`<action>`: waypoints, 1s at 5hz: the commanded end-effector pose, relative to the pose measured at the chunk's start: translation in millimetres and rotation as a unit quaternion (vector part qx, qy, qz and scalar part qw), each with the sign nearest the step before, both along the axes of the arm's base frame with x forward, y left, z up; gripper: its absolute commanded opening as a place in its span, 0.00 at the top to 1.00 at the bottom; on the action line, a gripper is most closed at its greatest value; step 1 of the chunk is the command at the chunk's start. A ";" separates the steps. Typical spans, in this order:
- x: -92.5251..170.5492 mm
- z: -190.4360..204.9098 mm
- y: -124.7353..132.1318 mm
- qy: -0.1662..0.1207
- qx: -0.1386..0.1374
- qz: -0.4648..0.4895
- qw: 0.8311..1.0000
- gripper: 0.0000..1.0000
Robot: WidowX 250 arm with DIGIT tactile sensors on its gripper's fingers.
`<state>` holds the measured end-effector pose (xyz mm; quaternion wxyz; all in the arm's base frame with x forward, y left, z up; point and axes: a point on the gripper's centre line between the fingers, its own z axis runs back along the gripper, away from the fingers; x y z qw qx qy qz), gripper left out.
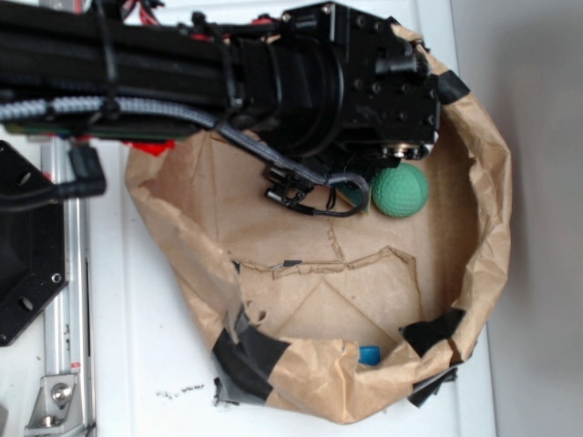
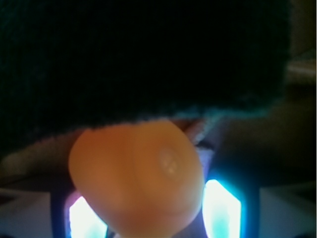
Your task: Grab the yellow duck.
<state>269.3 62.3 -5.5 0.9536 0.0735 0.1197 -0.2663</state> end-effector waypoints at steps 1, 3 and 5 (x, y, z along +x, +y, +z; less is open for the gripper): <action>-10.4 -27.9 -15.1 0.026 0.009 0.003 1.000 1.00; -26.1 24.1 -30.4 -0.017 -0.003 -0.037 0.999 1.00; -21.8 48.1 -30.7 -0.021 -0.038 0.125 0.991 1.00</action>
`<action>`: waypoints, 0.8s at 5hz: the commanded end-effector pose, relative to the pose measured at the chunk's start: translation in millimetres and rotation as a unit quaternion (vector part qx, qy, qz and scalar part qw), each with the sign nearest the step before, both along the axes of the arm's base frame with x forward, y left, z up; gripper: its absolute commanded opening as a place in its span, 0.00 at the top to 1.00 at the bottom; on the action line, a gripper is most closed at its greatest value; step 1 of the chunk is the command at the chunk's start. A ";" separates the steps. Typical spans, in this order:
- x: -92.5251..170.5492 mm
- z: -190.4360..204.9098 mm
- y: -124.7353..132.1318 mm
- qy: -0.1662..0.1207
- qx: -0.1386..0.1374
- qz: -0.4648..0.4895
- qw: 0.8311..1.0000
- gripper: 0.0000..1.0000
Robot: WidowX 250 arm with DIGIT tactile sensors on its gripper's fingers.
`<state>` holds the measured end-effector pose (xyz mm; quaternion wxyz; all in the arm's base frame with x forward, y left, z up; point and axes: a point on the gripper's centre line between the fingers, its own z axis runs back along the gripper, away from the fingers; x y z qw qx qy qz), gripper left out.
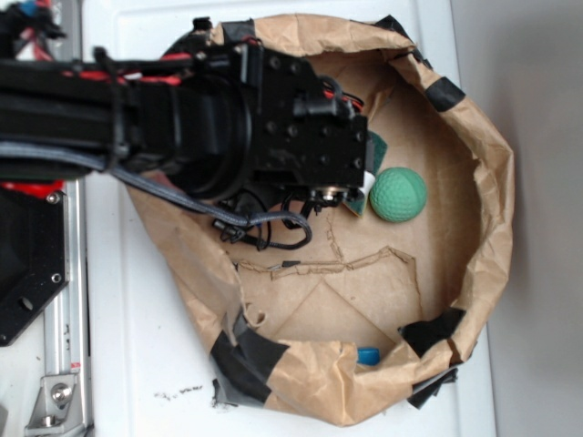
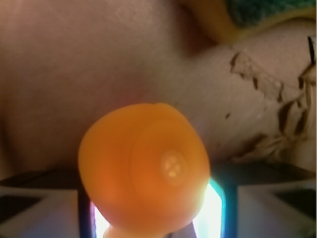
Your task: Grab the yellow duck.
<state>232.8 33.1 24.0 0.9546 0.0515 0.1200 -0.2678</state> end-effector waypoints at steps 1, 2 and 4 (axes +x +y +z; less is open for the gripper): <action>33.3 17.8 2.2 0.001 -0.015 0.199 0.980 1.00; 44.5 19.5 -3.1 0.004 0.007 0.207 0.978 1.00; 34.1 56.9 -36.3 -0.082 -0.023 0.171 0.982 1.00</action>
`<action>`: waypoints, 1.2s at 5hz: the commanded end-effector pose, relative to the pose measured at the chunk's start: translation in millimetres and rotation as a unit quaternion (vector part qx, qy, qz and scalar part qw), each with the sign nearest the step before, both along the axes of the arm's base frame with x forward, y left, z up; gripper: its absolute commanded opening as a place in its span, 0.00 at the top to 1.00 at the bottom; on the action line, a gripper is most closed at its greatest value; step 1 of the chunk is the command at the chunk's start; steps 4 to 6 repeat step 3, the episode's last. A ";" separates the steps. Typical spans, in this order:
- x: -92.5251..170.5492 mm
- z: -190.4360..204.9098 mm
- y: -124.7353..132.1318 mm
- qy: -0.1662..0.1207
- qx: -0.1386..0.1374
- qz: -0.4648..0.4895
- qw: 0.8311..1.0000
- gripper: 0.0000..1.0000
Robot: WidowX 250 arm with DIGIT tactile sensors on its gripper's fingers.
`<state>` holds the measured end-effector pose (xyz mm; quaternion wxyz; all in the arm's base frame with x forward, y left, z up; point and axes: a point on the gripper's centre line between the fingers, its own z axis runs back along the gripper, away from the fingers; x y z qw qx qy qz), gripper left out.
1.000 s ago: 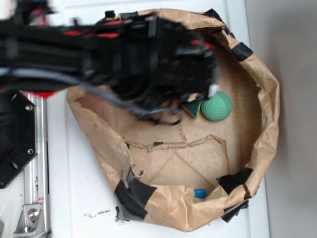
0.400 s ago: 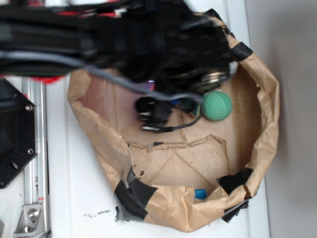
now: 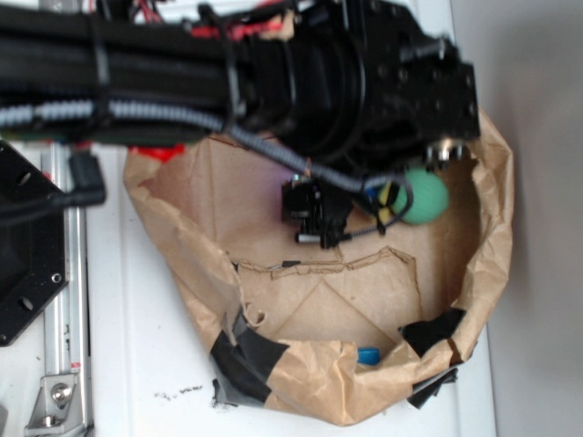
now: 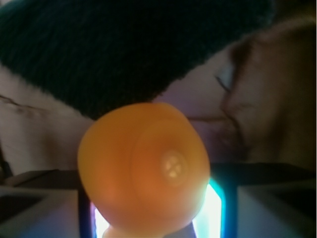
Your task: Grab the yellow duck.
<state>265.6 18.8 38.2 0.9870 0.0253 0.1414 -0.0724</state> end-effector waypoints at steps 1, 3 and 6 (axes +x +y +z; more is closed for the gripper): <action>-0.9 80.9 -26.9 -0.144 -0.029 -0.017 0.989 1.00; 1.9 95.3 -17.0 -0.124 -0.045 0.037 0.991 1.00; 1.9 95.3 -17.0 -0.124 -0.045 0.037 0.991 1.00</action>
